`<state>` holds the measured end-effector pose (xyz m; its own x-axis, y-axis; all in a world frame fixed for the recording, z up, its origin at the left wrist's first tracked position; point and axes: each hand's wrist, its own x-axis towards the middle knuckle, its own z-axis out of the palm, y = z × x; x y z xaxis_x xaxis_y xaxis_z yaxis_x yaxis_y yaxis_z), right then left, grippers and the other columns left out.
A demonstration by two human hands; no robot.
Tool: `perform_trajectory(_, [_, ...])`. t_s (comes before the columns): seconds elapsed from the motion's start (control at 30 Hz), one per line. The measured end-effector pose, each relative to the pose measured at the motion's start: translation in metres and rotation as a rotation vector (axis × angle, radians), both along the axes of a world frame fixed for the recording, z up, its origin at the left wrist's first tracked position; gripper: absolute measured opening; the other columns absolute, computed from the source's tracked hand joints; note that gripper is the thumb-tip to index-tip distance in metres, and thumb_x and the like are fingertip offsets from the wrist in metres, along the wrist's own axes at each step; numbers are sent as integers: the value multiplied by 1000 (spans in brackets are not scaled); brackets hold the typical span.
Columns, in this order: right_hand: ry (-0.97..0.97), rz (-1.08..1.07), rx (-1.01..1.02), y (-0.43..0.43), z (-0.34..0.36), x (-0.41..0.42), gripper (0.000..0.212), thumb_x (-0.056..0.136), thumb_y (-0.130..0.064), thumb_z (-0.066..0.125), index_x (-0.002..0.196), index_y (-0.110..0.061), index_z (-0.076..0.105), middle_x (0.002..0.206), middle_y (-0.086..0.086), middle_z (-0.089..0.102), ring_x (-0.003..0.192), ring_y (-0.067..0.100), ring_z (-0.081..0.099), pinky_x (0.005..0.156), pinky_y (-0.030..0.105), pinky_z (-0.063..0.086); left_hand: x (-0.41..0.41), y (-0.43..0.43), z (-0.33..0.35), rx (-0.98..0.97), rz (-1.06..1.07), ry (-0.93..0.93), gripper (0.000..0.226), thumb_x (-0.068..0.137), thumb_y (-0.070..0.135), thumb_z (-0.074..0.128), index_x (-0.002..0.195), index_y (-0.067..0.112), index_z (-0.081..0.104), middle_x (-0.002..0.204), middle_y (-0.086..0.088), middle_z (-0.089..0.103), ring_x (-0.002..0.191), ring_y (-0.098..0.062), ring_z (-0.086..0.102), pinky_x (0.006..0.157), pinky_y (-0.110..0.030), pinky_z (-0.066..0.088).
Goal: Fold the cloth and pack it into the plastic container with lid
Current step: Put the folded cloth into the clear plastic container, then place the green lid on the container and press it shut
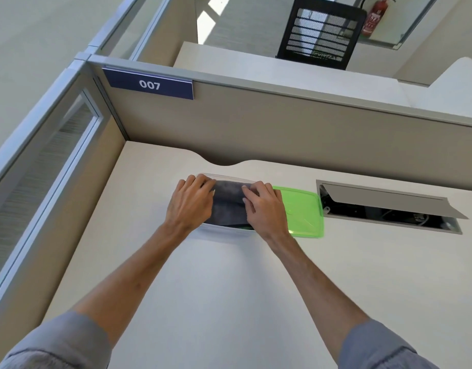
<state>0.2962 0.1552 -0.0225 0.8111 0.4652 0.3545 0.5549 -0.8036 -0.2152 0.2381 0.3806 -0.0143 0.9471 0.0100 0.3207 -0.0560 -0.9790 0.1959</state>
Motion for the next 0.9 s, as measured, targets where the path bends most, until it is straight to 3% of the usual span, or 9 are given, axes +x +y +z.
perform_trajectory(0.1, [-28,-179,144,-28,-1,-19,33,96,-8,69,126,-17,80,114,0,71,102,25,61,84,43,47,-6,-5,2,-51,44,-32,25,103,12,63,125,15,74,122,-5,73,94,-35,65,77,-47,52])
perform_trajectory(0.2, [53,-310,97,-69,-22,-41,44,86,2,71,125,-17,79,113,2,71,103,30,67,84,45,49,-18,-24,4,-125,62,-55,34,99,7,64,131,15,74,127,-3,72,98,-34,64,79,-46,52])
perform_trajectory(0.4, [117,-233,-148,-105,-47,-66,43,82,-14,78,125,-20,76,123,1,74,109,30,68,89,46,50,-46,-72,-2,-205,-84,-84,47,97,5,65,142,14,69,133,-3,70,108,-32,66,85,-45,53])
perform_trajectory(0.7, [97,-260,-201,-112,-54,-69,22,85,-13,76,105,-22,75,105,0,70,101,31,66,82,45,43,-75,-119,-12,-94,-357,46,62,85,2,60,145,16,65,140,-4,65,128,-31,61,100,-43,51])
perform_trajectory(0.9, [65,-208,-157,-122,-55,-97,23,87,-9,77,103,-25,76,101,-4,69,97,27,66,81,45,42,-89,-137,-20,-48,-460,85,63,84,2,66,145,18,65,150,-6,63,143,-31,56,117,-44,46])
